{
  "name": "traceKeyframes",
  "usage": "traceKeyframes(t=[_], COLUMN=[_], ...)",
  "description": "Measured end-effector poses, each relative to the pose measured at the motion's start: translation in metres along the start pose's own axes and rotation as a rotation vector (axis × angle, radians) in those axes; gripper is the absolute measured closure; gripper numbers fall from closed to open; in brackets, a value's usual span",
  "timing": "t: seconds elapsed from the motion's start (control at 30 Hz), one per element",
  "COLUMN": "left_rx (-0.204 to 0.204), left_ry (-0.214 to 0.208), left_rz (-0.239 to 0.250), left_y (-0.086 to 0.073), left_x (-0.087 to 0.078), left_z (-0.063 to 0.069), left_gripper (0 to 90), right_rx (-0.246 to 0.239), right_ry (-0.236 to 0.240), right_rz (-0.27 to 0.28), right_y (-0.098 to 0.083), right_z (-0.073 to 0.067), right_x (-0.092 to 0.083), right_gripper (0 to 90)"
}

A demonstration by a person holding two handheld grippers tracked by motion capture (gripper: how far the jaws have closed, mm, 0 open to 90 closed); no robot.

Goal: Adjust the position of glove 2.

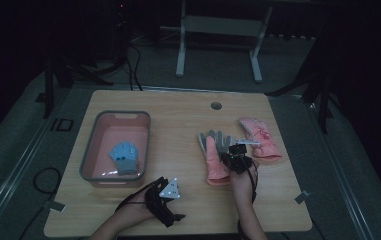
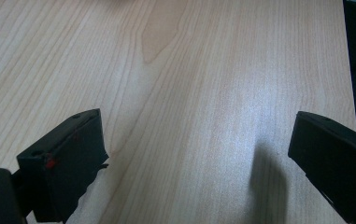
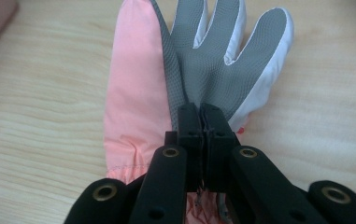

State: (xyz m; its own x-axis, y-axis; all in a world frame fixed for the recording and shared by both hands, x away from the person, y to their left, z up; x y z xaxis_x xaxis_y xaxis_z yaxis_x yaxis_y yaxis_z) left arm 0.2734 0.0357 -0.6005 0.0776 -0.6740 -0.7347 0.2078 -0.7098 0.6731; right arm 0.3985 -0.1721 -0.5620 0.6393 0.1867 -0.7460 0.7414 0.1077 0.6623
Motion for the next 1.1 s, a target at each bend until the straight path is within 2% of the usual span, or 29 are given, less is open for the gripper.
traceKeyframes(t=[0.1,0.23,0.37,0.4,0.43,0.5,0.57,0.67,0.73,0.83,0.9,0.93,0.97,1.0,1.1], left_rx=[-0.001,0.004,0.004,0.001,0.000,-0.001,-0.003,-0.010,-0.008,-0.007,-0.009,-0.010,-0.010,-0.005,-0.005], left_ry=[-0.001,-0.003,-0.003,-0.002,-0.004,-0.003,-0.003,-0.001,-0.001,0.001,0.000,0.001,0.001,0.003,0.002], left_rz=[0.001,-0.006,-0.001,0.003,0.001,0.001,0.002,0.007,0.006,0.003,0.007,0.007,0.007,0.004,0.005], left_y=[0.000,0.000,0.000,0.000,0.000,0.000,0.000,0.001,0.001,0.001,0.001,0.001,0.001,0.000,0.000], left_x=[0.000,0.000,-0.001,0.000,0.000,0.000,0.001,0.001,0.001,0.002,0.001,0.001,0.001,0.001,0.001], left_z=[0.000,0.001,0.001,0.001,0.001,0.001,0.001,0.001,0.001,0.001,0.001,0.001,0.001,0.001,0.001], left_gripper=[4.0,4.0,4.0,4.0,4.0,4.0,4.0,4.0,4.0,4.0,4.0,4.0,4.0,4.0,4.0], right_rx=[0.006,-0.017,-0.048,-0.097,-0.114,-0.132,-0.161,-0.189,-0.181,-0.156,-0.160,-0.160,-0.160,-0.162,-0.165], right_ry=[0.001,0.006,0.026,0.021,0.016,0.010,-0.003,-0.031,-0.070,-0.076,-0.069,-0.085,-0.085,-0.074,-0.095], right_rz=[0.002,0.002,0.026,0.047,0.061,0.074,0.106,0.112,0.104,0.117,0.128,0.126,0.126,0.130,0.120], right_y=[-0.003,0.000,0.003,0.006,0.008,0.011,0.016,0.019,0.023,0.031,0.038,0.041,0.041,0.046,0.051], right_z=[0.001,0.003,0.007,0.014,0.020,0.033,0.054,0.085,0.106,0.128,0.138,0.143,0.143,0.150,0.159], right_x=[0.003,0.000,-0.008,-0.015,-0.018,-0.023,-0.028,-0.032,-0.033,-0.034,-0.030,-0.027,-0.027,-0.019,-0.003], right_gripper=[85.8,77.3,71.1,68.2,67.8,66.6,65.4,63.8,63.8,62.2,60.8,60.9,60.9,59.5,58.1])
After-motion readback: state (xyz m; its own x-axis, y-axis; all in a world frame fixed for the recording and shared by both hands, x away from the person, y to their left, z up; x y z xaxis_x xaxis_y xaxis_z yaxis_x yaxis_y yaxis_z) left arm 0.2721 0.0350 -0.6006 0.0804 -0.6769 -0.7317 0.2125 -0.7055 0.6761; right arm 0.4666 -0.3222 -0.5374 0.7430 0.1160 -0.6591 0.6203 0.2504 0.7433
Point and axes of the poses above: each handheld gripper's, and its own axes: x roughly forward along the jaws, y roughly out of its top, z roughly to its right, the point moved 6 cm from there along x, roughly forward along the jaws, and after that the axes turned 7 degrees about -y, right-handed, at the moved point
